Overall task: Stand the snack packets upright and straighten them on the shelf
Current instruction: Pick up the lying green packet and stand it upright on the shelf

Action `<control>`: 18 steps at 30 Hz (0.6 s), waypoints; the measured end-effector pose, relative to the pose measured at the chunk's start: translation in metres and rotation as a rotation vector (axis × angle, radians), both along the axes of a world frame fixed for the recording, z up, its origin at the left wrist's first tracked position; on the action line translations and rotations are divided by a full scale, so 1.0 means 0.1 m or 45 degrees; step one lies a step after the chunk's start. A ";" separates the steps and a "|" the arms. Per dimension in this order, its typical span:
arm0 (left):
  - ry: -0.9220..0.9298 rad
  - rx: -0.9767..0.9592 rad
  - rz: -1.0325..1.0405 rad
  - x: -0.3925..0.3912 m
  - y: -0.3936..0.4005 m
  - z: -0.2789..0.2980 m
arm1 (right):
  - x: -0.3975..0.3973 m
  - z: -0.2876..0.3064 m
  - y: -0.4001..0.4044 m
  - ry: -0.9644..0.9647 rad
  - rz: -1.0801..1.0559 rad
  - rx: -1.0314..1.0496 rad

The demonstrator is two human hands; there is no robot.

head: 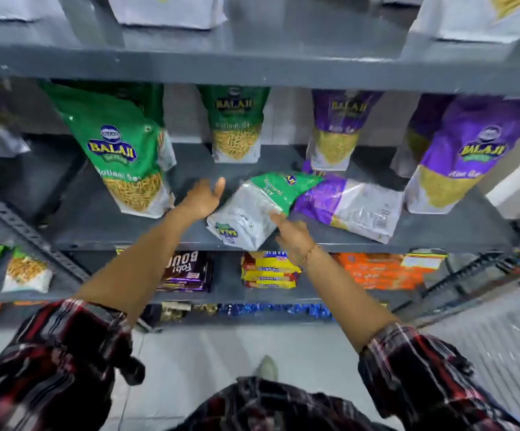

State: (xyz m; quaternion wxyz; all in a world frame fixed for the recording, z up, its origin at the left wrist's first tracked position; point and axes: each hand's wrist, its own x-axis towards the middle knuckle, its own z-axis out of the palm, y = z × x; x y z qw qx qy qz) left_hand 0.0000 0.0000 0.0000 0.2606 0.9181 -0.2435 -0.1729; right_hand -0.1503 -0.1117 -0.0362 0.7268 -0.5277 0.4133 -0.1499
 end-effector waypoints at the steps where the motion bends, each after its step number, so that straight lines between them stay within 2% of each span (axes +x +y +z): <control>1: 0.057 0.087 0.025 0.05 -0.03 -0.01 | 0.06 -0.03 -0.01 -0.037 0.027 0.108; 3: 0.263 0.105 0.011 0.15 -0.05 -0.07 | 0.17 -0.07 -0.05 -0.019 0.139 0.223; 6: 0.688 -0.083 -0.019 0.23 -0.02 -0.17 | 0.27 -0.11 -0.05 -0.027 0.244 0.294; 8: 0.831 -0.117 -0.098 0.28 -0.03 -0.22 | 0.33 -0.10 -0.07 -0.017 0.245 0.335; 10: 0.914 -0.088 -0.168 0.32 -0.05 -0.25 | 0.40 -0.10 -0.09 0.023 0.225 0.359; 14: 0.882 -0.077 -0.265 0.45 0.02 -0.31 | 0.48 -0.09 -0.07 0.074 0.163 0.284; 18: 0.977 -0.130 -0.371 0.58 0.14 -0.26 | 0.46 -0.08 -0.05 -0.032 0.255 0.277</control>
